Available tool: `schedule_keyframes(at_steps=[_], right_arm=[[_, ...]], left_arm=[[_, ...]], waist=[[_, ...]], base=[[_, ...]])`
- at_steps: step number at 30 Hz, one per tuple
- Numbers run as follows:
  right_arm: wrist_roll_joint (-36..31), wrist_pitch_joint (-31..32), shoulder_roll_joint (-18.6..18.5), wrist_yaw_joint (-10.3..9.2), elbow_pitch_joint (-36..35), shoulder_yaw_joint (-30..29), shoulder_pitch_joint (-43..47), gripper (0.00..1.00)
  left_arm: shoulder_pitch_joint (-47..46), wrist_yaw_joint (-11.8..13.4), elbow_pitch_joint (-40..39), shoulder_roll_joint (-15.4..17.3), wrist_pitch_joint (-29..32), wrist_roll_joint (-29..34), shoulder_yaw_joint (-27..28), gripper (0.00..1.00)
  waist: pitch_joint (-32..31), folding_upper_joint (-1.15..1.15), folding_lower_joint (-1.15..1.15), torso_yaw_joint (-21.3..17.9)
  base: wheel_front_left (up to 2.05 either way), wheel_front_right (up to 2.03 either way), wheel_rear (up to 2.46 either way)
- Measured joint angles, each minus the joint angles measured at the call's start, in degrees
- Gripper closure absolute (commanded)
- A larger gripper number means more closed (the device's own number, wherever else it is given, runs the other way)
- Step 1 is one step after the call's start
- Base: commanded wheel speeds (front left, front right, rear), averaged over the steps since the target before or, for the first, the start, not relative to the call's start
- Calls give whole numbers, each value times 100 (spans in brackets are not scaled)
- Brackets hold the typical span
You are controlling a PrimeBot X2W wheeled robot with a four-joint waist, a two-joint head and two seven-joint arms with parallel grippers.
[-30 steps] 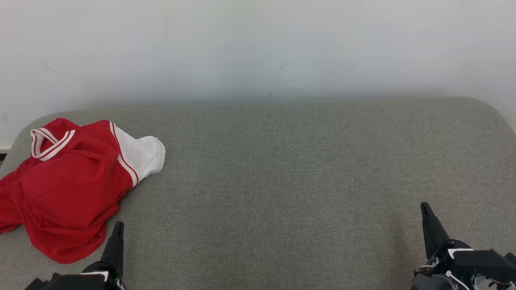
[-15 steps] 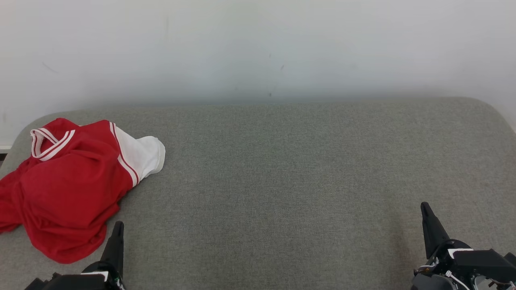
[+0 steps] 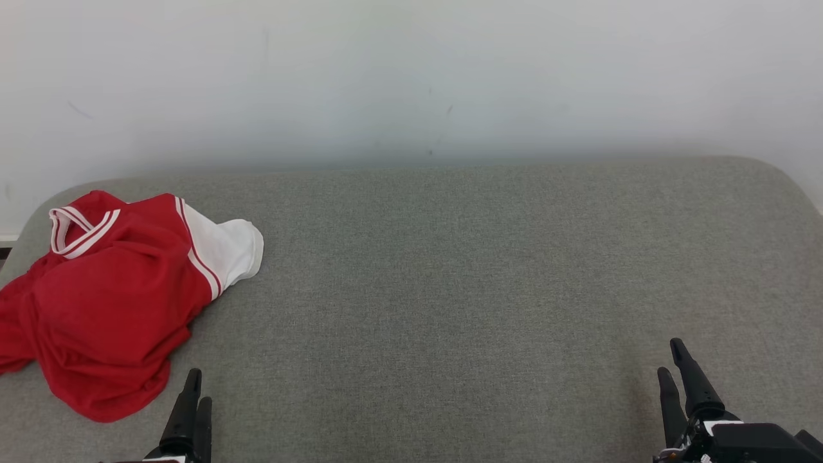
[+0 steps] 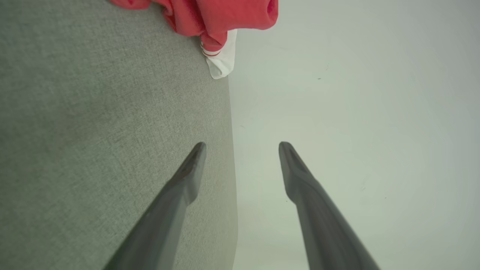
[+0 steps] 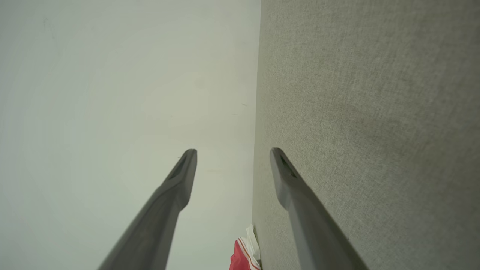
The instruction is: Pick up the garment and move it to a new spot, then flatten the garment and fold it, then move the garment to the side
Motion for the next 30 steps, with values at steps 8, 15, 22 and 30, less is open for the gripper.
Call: schedule_keyframes(at_steps=[8, 15, 22, 30], right_arm=[[-353, -224, -13, 0, -37, 190, 0, 0], [-1024, -403, -31, 0, -27, 288, 0, 0], [-1920, -566, -35, 0, -11, 320, 0, 0], [-3111, -681, -38, 0, -36, 379, 28, 0]], left_arm=[[14, 20, -7, 10, -226, 333, -154, 0], [16, 75, -9, 24, -404, 877, -281, 0], [23, 197, -86, 63, -563, 1859, -376, 0], [136, 223, -190, 64, -749, 2829, -461, 0]], waist=[[-40, 0, 0, -8], [-71, 0, 0, -11], [-101, 0, 1, -12], [-140, 0, 1, -11]], base=[[0, 0, 0], [0, 0, 0], [0, 0, 0], [0, 0, 0]])
